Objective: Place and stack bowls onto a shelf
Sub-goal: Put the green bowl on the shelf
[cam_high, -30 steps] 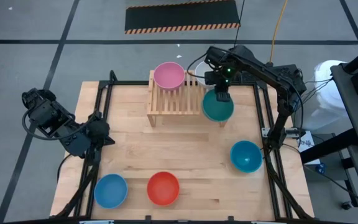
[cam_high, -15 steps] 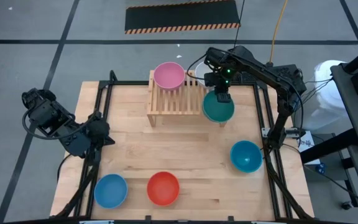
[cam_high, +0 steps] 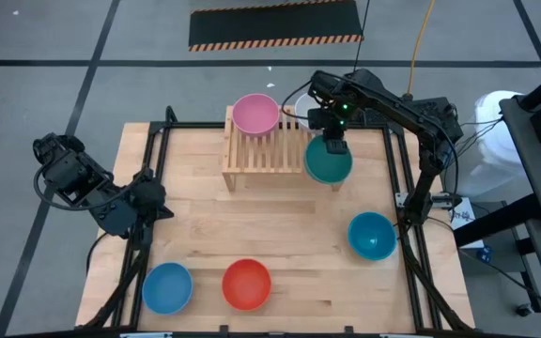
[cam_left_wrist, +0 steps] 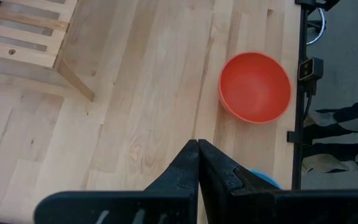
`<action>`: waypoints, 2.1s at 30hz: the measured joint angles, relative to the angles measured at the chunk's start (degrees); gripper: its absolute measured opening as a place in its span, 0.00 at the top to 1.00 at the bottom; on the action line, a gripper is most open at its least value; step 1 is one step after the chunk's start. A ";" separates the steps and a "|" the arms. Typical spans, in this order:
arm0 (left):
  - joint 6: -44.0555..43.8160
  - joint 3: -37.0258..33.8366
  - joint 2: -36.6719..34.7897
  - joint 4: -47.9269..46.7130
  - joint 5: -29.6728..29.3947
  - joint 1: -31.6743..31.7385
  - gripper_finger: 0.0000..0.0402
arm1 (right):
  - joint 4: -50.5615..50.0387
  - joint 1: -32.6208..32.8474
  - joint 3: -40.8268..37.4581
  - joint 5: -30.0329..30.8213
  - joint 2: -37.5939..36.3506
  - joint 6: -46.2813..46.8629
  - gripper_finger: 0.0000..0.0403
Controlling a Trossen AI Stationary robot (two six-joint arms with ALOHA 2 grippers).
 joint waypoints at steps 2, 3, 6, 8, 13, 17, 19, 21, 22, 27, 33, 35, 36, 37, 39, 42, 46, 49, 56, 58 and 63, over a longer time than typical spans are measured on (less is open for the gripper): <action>-0.02 0.00 0.00 0.00 0.00 0.00 0.98 | 0.13 0.00 0.00 -0.02 0.00 0.39 0.98; -0.02 0.00 0.00 0.00 0.00 0.00 0.98 | 0.16 0.00 0.00 -0.04 0.00 0.44 0.98; -0.02 0.00 0.00 0.00 0.03 0.00 0.98 | 0.18 0.00 0.00 -0.04 0.01 0.55 0.96; -0.02 0.00 0.00 0.00 0.04 0.00 0.98 | 0.16 0.02 0.00 -0.06 0.00 0.57 0.96; -0.04 0.00 0.00 0.00 0.07 0.01 0.98 | 0.16 0.02 0.00 -0.06 0.00 0.59 0.94; -0.07 0.00 0.00 0.00 0.09 0.02 0.98 | 0.16 0.02 0.00 -0.08 0.00 1.54 0.94; -0.05 0.00 0.00 0.00 0.11 0.01 0.98 | 0.14 0.02 0.00 -0.08 0.00 2.06 0.94; -0.05 0.00 0.00 0.00 0.15 0.00 0.98 | 0.04 0.02 0.00 -0.11 0.00 2.08 0.94; -0.05 0.00 0.00 0.00 0.22 0.01 0.98 | 0.03 0.02 0.00 -0.11 0.00 2.08 0.94; -0.04 0.00 0.00 -0.02 0.26 0.00 0.98 | 0.03 0.02 0.00 -0.11 0.00 2.08 0.94; -0.04 0.00 0.00 0.00 0.26 0.00 0.98 | 0.13 0.02 0.00 -0.11 0.00 2.08 0.94; -0.04 0.00 0.00 0.00 0.24 0.00 0.98 | 0.37 0.02 0.00 -0.11 0.00 2.09 0.94; -0.04 0.00 0.00 0.00 0.26 0.00 0.98 | 0.44 0.02 0.00 -0.11 0.00 2.09 0.94; -0.04 0.00 0.00 -0.02 0.24 0.00 0.98 | 0.47 0.02 0.00 -0.11 0.00 2.08 0.94; -0.04 0.00 0.00 -0.01 0.24 0.01 0.98 | 0.80 0.02 0.00 -0.11 0.00 2.10 0.94; -0.04 0.00 0.00 0.00 0.24 0.00 0.98 | 1.25 0.02 0.00 -0.11 0.00 2.08 0.94; -0.04 0.00 0.00 -0.02 0.24 0.00 0.98 | 1.66 0.02 0.02 -0.08 0.00 2.08 0.94; -0.04 0.00 0.00 -0.01 0.24 0.00 0.98 | 2.09 0.02 0.02 -0.06 0.00 2.08 0.94; -0.04 0.00 0.00 0.00 0.24 0.00 0.98 | 2.63 0.02 0.02 0.00 0.00 2.08 0.94; -0.04 0.00 0.00 0.00 0.22 0.00 0.98 | 2.63 0.02 0.02 0.03 0.00 2.04 0.94; -0.04 0.00 0.00 0.00 0.23 0.00 0.98 | 2.61 0.02 0.02 0.07 0.00 2.03 0.94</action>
